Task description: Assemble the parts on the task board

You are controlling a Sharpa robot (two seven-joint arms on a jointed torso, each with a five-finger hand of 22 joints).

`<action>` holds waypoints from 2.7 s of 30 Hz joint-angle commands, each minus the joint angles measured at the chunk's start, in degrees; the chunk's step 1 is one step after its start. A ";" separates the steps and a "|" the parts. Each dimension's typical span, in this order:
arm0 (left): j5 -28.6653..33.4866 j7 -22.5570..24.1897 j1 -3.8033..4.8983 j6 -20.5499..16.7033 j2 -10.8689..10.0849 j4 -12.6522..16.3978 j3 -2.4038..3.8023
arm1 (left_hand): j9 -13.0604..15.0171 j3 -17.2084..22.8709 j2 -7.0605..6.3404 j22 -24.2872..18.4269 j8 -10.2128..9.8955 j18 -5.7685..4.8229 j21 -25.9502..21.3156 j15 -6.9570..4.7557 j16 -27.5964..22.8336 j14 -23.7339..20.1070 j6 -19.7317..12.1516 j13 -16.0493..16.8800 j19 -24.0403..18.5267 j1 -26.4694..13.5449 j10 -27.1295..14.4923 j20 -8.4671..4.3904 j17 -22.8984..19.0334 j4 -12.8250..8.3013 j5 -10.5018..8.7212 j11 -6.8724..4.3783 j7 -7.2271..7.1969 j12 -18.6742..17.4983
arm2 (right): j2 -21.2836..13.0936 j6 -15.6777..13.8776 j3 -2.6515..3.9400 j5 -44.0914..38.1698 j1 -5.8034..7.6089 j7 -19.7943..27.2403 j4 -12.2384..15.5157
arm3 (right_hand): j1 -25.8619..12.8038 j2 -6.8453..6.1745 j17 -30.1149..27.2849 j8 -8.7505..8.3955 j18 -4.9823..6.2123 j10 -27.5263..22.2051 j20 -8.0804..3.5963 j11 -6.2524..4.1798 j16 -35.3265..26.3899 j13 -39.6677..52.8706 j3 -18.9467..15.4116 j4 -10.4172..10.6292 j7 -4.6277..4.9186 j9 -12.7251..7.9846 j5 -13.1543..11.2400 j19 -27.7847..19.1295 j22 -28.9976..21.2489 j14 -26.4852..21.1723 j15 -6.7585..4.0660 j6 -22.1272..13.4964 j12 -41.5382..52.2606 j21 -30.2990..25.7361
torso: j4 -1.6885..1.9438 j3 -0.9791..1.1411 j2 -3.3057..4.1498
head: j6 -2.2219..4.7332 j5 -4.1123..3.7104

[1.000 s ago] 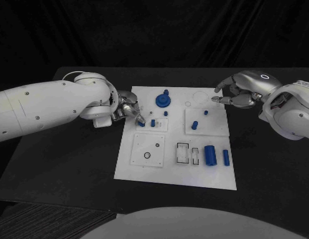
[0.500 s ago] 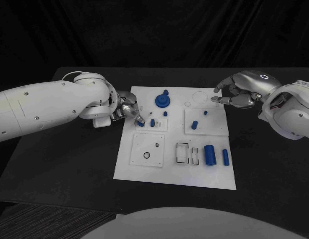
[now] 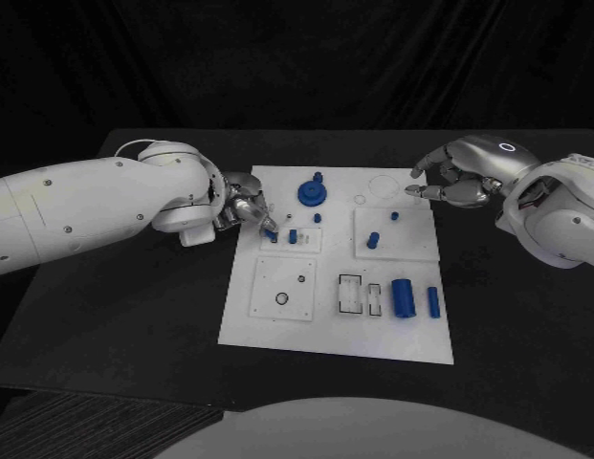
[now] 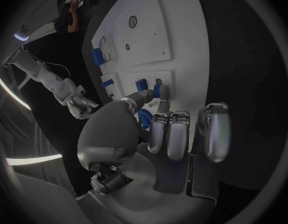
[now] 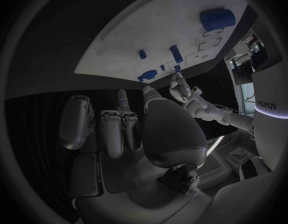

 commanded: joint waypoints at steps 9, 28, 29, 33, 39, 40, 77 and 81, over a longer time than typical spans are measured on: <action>0.04 1.10 -0.10 -1.65 0.04 -0.37 0.03 | 0.04 3.05 0.41 12.07 0.06 0.59 0.00 -0.21 0.15 6.05 0.15 15.03 0.48 -0.01 5.99 -0.09 15.09 -2.82 0.24 -0.18 -0.30 -0.03 | -0.01 0.10 0.03 -0.02 -0.18 -0.85 0.06 | 0.61 0.05 13.61 -0.35 0.42 6.01 0.16 0.34 -0.18 15.07 -0.36 -0.04 0.12 -0.08 0.28 -0.43 9.74 5.43 0.28 0.40 0.20 -0.19 | 0.01 0.01 0.00 | -0.01 -0.02; 0.04 0.46 -0.10 0.89 0.19 -0.07 0.02 | 0.04 3.04 0.43 12.01 0.08 0.64 -0.18 -0.21 0.15 6.05 0.19 15.03 0.36 -0.07 5.99 -0.09 15.09 -2.80 0.27 -0.17 -0.28 -0.03 | 0.08 0.37 0.03 -0.02 -0.37 -1.00 0.03 | 0.78 0.04 13.59 -0.38 0.43 6.01 0.16 0.34 -0.21 15.07 -0.36 -0.08 0.13 -0.12 0.40 -0.42 9.74 5.42 0.28 0.43 0.20 -0.22 | 0.02 0.01 0.01 | -0.01 0.18; 0.04 0.45 -0.10 0.93 0.19 -0.07 0.02 | 0.04 3.04 0.43 12.01 0.08 0.64 -0.18 -0.21 0.15 6.05 0.19 15.03 0.36 -0.07 5.99 -0.09 15.09 -2.80 0.27 -0.17 -0.28 -0.03 | 0.08 0.38 0.03 -0.02 -0.37 -1.00 0.03 | 0.78 0.04 13.59 -0.38 0.43 6.01 0.16 0.34 -0.21 15.07 -0.36 -0.08 0.13 -0.12 0.40 -0.42 9.74 5.42 0.28 0.43 0.20 -0.22 | 0.02 0.01 0.01 | -0.01 0.18; 0.04 0.39 -0.11 1.25 0.18 -0.07 0.02 | 0.05 3.06 0.44 12.00 0.09 0.64 -0.20 -0.21 0.15 6.05 0.19 15.03 0.36 -0.07 5.99 -0.09 15.09 -2.81 0.29 -0.17 -0.28 -0.03 | 0.11 0.40 0.03 -0.02 -0.42 -1.00 0.00 | 0.83 0.04 13.58 -0.39 0.42 6.01 0.16 0.34 -0.23 15.07 -0.36 -0.09 0.12 -0.13 0.45 -0.42 9.74 5.42 0.28 0.43 0.20 -0.22 | 0.02 0.00 0.00 | -0.01 0.19; 0.04 0.38 -0.18 1.45 0.09 0.02 0.02 | 0.05 3.06 0.44 12.00 0.09 0.64 -0.20 -0.21 0.15 6.05 0.19 15.03 0.36 -0.07 5.99 -0.09 15.09 -2.81 0.29 -0.17 -0.28 -0.03 | 0.12 0.32 0.03 -0.02 -0.47 -0.93 -0.02 | 0.83 0.04 13.58 -0.39 0.42 6.01 0.16 0.34 -0.23 15.07 -0.36 -0.09 0.12 -0.13 0.45 -0.42 9.74 5.42 0.28 0.43 0.20 -0.22 | 0.02 0.01 0.01 | -0.01 0.22; 0.04 0.38 -0.19 1.46 0.09 0.02 0.02 | 0.05 3.06 0.44 12.00 0.09 0.64 -0.20 -0.21 0.15 6.05 0.19 15.03 0.36 -0.07 5.99 -0.09 15.09 -2.81 0.29 -0.17 -0.28 -0.03 | 0.12 0.31 0.03 -0.02 -0.47 -0.92 -0.03 | 0.83 0.04 13.58 -0.39 0.42 6.01 0.16 0.34 -0.23 15.07 -0.36 -0.09 0.12 -0.13 0.45 -0.42 9.74 5.42 0.28 0.43 0.20 -0.22 | 0.01 0.01 0.01 | -0.01 0.22; 0.04 0.31 -0.84 1.89 0.44 -0.57 0.01 | 0.04 2.97 0.56 11.94 0.01 0.68 -0.40 -0.16 0.15 6.05 0.03 15.03 0.22 -0.28 5.99 -0.08 15.09 -2.76 -0.25 -0.09 -0.20 -0.03 | 0.04 0.52 0.03 -0.02 -0.58 -0.97 0.00 | 0.93 0.03 13.59 -0.40 0.43 6.01 0.16 0.34 -0.21 15.07 -0.34 -0.13 0.13 -0.14 0.56 -0.42 9.74 5.42 0.28 0.44 0.20 -0.24 | 0.02 0.01 0.00 | -0.01 0.31; 0.04 0.42 -0.86 1.92 0.43 -0.54 0.01 | -0.04 1.60 0.81 11.92 -0.10 0.69 -0.51 -0.10 0.15 6.05 -0.07 15.03 0.17 -1.18 5.99 0.03 15.09 -2.02 -3.32 -0.05 -0.26 -0.03 | 0.06 0.61 0.03 -0.02 -0.59 -0.98 -0.02 | 1.13 0.04 13.53 -0.43 0.45 6.01 0.15 0.34 -0.28 15.07 -0.34 -0.14 0.13 -0.18 0.76 -0.45 9.71 5.41 0.27 0.48 0.20 -0.38 | 0.01 0.01 0.01 | -0.01 0.30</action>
